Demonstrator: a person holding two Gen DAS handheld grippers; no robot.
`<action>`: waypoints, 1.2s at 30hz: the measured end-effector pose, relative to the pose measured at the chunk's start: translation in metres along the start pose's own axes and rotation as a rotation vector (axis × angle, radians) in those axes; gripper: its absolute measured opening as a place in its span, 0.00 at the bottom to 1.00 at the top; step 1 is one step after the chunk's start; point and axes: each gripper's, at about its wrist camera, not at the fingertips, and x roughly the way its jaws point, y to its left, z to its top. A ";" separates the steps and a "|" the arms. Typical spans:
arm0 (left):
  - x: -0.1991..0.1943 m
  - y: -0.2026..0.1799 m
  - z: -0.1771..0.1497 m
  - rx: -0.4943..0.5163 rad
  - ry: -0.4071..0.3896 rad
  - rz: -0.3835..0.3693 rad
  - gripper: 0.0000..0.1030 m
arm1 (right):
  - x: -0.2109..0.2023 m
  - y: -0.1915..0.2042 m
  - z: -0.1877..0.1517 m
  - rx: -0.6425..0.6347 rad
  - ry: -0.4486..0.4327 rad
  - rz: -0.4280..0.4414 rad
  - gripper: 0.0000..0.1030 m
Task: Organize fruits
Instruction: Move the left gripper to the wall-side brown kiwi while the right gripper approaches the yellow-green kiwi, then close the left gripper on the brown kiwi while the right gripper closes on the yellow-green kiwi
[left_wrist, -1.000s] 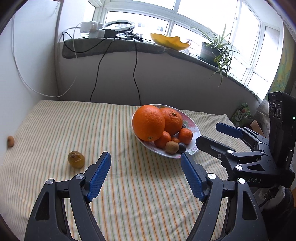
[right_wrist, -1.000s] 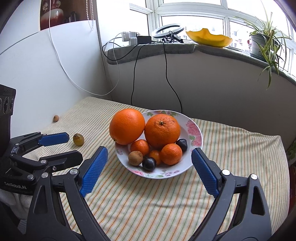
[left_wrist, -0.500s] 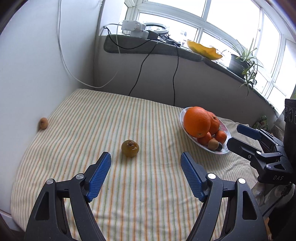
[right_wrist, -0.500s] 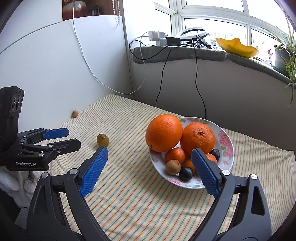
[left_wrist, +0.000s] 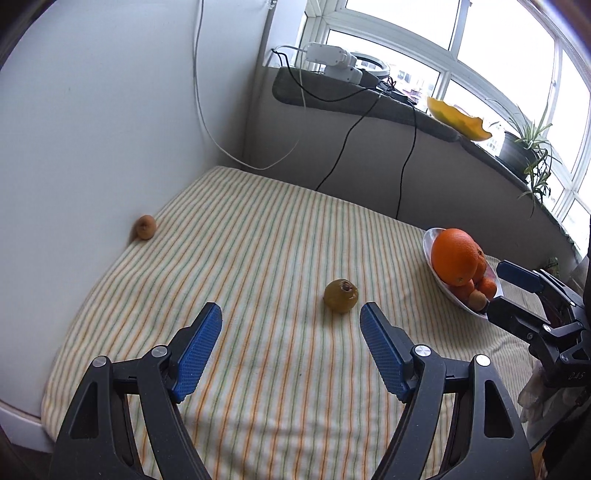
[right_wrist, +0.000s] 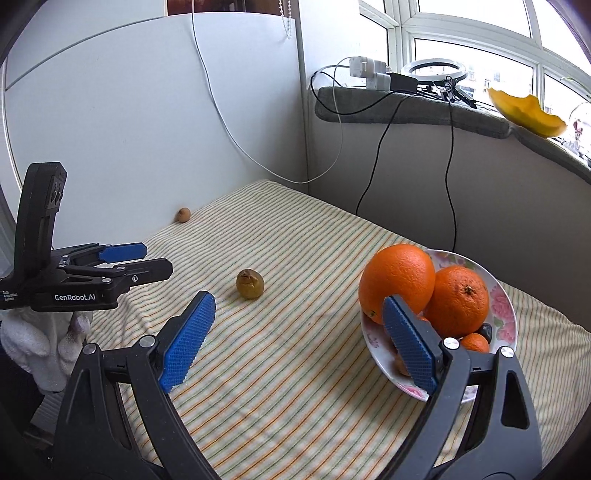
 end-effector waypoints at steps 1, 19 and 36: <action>0.001 0.004 0.000 -0.009 -0.002 0.008 0.75 | 0.002 0.002 0.000 -0.002 0.003 0.008 0.91; 0.029 0.064 0.026 -0.249 -0.057 0.193 0.65 | 0.061 0.038 0.002 -0.076 0.079 0.135 0.91; 0.093 0.083 0.049 -0.444 -0.037 0.406 0.44 | 0.113 0.032 0.003 -0.074 0.168 0.239 0.74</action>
